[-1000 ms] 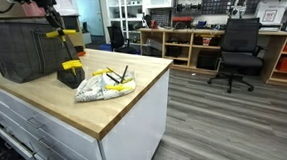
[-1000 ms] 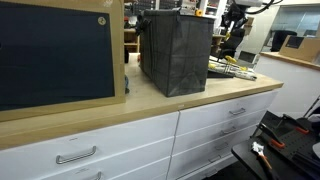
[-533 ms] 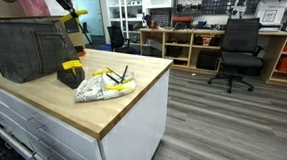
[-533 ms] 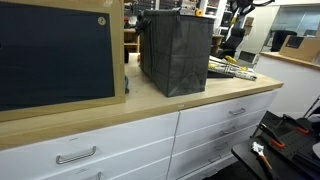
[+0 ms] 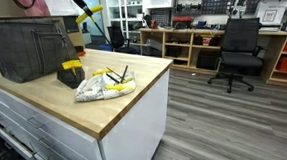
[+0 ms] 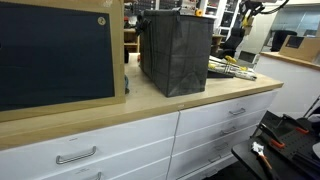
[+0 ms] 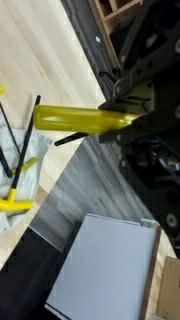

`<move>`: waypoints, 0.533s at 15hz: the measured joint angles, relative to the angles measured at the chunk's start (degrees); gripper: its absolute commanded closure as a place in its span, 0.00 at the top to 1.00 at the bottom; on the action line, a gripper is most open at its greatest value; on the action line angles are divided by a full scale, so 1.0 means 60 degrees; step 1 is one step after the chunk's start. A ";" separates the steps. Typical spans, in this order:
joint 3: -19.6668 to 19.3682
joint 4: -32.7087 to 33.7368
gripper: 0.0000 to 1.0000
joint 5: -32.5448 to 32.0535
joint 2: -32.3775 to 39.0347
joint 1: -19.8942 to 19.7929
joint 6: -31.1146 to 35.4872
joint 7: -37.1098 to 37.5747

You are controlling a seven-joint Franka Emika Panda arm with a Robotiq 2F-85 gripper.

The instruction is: Remove one black object from the stand, then turn the stand to the right

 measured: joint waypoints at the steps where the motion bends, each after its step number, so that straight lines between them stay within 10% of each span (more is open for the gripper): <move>1: -0.0045 -0.0042 0.06 -0.0476 0.0095 -0.0044 0.0000 -0.0003; 8: -0.0178 -0.1137 0.06 -0.3756 0.0591 0.0057 0.0005 -0.0119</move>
